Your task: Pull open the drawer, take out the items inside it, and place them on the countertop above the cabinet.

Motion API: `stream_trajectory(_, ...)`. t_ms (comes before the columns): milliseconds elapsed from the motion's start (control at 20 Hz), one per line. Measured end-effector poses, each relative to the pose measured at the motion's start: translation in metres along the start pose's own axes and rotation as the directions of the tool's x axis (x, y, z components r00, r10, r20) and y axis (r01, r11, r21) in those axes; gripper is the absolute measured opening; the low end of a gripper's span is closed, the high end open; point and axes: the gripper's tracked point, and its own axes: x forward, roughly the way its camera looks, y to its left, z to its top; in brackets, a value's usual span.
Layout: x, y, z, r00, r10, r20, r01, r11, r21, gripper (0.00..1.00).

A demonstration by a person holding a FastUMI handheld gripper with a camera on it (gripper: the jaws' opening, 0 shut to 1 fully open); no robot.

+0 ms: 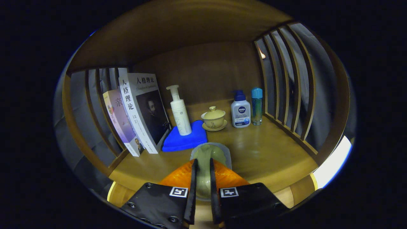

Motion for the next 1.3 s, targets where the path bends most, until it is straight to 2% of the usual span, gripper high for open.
stream_trajectory(200, 0.015, -0.005, -0.001, 1.000, -0.028, 0.000, 0.028, 1.000, 0.001, 0.23)
stream_trajectory(350, 0.020, -0.009, -0.012, 0.999, -0.045, -0.009, 0.044, 0.997, -0.058, 0.56)
stream_trajectory(550, 0.003, -0.005, -0.001, 0.996, -0.056, 0.070, 0.062, 0.995, -0.082, 0.99)
stream_trajectory(850, -0.052, 0.011, 0.017, 0.976, -0.002, 0.217, 0.036, 0.987, -0.156, 0.98)
stream_trajectory(1000, -0.088, 0.018, 0.023, 0.949, 0.027, 0.315, 0.033, 0.982, -0.185, 0.98)
stream_trajectory(1300, -0.147, 0.008, -0.009, 0.920, 0.028, 0.391, 0.051, 0.980, -0.191, 0.98)
